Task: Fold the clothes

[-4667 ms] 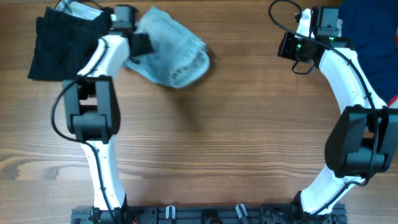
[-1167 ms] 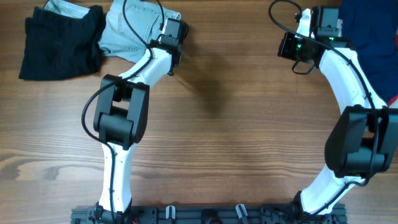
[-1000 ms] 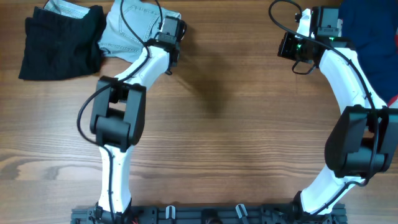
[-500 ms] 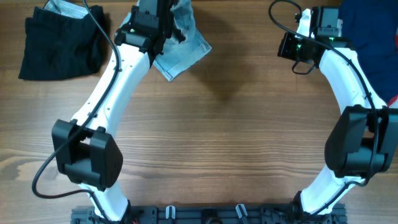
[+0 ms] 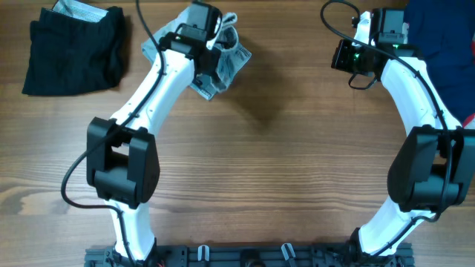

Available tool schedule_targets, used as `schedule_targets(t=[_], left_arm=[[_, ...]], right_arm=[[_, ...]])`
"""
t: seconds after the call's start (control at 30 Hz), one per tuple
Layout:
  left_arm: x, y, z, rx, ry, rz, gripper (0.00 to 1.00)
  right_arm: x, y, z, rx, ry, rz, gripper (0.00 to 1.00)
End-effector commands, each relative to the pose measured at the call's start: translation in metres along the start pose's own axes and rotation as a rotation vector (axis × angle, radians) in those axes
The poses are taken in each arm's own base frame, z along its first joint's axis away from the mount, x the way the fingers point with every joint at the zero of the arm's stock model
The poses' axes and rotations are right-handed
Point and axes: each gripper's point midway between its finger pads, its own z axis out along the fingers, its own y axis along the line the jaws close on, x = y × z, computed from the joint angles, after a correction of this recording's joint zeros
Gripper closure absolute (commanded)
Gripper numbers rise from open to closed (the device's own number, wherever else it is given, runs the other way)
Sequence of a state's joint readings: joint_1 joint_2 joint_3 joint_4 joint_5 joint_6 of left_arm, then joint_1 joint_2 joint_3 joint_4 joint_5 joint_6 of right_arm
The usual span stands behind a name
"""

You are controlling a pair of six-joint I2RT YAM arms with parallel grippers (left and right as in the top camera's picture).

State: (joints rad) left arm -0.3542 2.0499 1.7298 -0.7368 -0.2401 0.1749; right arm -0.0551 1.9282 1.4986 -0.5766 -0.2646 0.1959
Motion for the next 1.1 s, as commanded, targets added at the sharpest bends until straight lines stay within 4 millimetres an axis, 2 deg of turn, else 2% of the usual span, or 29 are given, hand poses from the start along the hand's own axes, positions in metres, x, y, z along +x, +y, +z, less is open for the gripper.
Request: schedule_targets(t=[0.0, 0.1, 0.3, 0.37, 0.5, 0.6, 0.77, 0.97, 1.07], left_arm=[[0.012, -0.037, -0.003, 0.119, 0.048, 0.079, 0.85], [0.028, -0.059, 0.000, 0.195, 0.106, 0.131, 0.73], [0.059, -0.074, 0.028, 0.212, 0.228, 0.164, 0.38], [0.069, -0.077, 0.038, 0.216, 0.265, 0.171, 0.33], [0.083, -0.082, 0.054, 0.220, 0.310, 0.179, 0.28], [0.090, -0.085, 0.067, 0.221, 0.330, 0.180, 0.20], [0.108, -0.094, 0.101, 0.223, 0.366, 0.183, 0.12], [0.130, -0.100, 0.146, 0.196, 0.391, 0.203, 0.12], [0.135, -0.100, 0.166, 0.172, 0.382, 0.202, 0.18]], right_arm=[[-0.002, 0.004, -0.002, -0.009, -0.005, -0.014, 0.96], [-0.002, 0.004, -0.002, -0.009, -0.005, -0.014, 0.96], [-0.002, 0.003, -0.002, -0.008, -0.005, -0.014, 0.96], [-0.002, 0.004, -0.002, -0.009, -0.005, -0.014, 0.96], [-0.002, 0.003, -0.002, -0.009, -0.006, -0.015, 0.96], [-0.002, 0.004, -0.002, -0.009, -0.005, -0.015, 0.95], [-0.002, 0.004, -0.002, -0.009, -0.005, -0.015, 0.96], [-0.002, 0.004, -0.002, -0.009, -0.005, -0.015, 0.96], [-0.002, 0.004, -0.002, -0.008, -0.004, -0.015, 0.96]])
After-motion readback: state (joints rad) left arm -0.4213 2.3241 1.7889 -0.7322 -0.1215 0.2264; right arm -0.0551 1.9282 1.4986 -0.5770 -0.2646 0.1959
